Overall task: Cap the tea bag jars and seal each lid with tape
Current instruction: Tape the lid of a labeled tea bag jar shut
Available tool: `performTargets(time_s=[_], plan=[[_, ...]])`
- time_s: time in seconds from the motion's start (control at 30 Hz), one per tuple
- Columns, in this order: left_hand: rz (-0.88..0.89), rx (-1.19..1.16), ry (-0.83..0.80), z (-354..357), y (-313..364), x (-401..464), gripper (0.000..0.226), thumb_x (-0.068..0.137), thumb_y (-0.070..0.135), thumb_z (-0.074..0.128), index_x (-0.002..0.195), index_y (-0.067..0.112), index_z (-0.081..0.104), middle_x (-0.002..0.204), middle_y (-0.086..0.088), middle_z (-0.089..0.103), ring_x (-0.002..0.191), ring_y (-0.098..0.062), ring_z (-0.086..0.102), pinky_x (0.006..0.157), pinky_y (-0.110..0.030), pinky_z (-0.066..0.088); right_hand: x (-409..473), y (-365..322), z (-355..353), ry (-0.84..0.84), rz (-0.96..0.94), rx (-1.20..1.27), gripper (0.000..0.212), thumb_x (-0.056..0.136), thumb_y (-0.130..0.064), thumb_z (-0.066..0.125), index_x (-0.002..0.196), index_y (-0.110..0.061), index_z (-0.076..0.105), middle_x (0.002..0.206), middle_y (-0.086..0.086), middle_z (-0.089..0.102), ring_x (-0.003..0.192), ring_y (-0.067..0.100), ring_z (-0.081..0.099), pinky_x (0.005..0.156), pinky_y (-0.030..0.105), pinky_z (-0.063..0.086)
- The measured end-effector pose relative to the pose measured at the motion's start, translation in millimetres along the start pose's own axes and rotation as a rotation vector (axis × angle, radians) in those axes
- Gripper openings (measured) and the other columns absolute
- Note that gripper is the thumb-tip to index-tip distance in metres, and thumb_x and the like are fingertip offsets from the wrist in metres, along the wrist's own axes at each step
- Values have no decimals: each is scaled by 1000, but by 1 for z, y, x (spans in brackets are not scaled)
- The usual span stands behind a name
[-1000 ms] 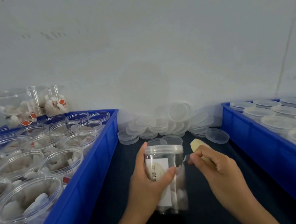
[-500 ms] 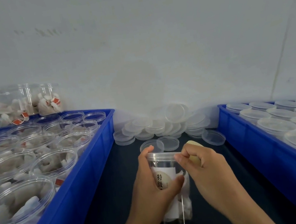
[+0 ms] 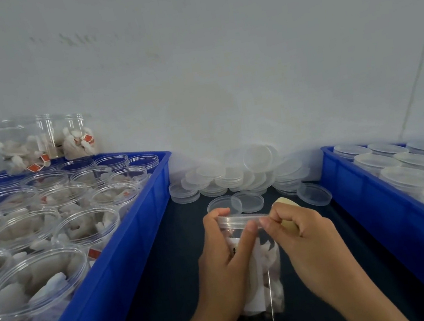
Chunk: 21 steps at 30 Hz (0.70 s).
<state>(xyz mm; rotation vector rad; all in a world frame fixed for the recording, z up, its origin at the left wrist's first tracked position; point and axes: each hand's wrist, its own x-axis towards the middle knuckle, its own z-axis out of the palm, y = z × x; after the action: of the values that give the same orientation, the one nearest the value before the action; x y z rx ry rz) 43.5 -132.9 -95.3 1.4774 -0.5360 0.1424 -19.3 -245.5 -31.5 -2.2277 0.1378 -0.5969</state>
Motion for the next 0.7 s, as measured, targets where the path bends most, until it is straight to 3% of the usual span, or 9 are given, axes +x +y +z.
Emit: performTargets(time_s=[0.13,0.3,0.43,0.57,0.7], plan=[[-7,21,17,-1,-2,2,42,83,70,46,111,40,42,93,22,67,71,-6,69,64,-33,58,2,1,-3,-22,2,14,36,95,-30,53,59,-26,48,55,-12,51,51,4,42,57,27,40],[-15,54,19,-4,-5,8,31,82,65,51,101,43,43,84,14,68,65,-10,68,61,-35,58,4,4,-6,-78,-21,18,35,98,-26,48,64,-21,48,59,-15,50,54,0,43,54,18,37],[-28,21,5,-3,-6,10,32,76,61,55,99,42,43,83,15,68,68,-11,69,65,-40,59,7,9,-10,-85,-32,-55,34,98,-31,46,65,-23,50,61,-10,51,54,3,44,56,24,38],[-8,13,-15,0,-6,10,45,72,65,54,106,37,41,88,20,69,71,-8,70,63,-29,55,9,14,-17,-89,-11,-196,33,98,-36,45,66,-28,50,58,-6,51,53,6,46,57,25,41],[-3,21,-35,1,-7,9,41,75,62,56,106,40,40,90,20,69,74,-7,71,64,-25,55,9,14,-21,-55,-48,-307,32,97,-36,46,66,-30,49,58,-5,51,53,5,48,55,22,41]])
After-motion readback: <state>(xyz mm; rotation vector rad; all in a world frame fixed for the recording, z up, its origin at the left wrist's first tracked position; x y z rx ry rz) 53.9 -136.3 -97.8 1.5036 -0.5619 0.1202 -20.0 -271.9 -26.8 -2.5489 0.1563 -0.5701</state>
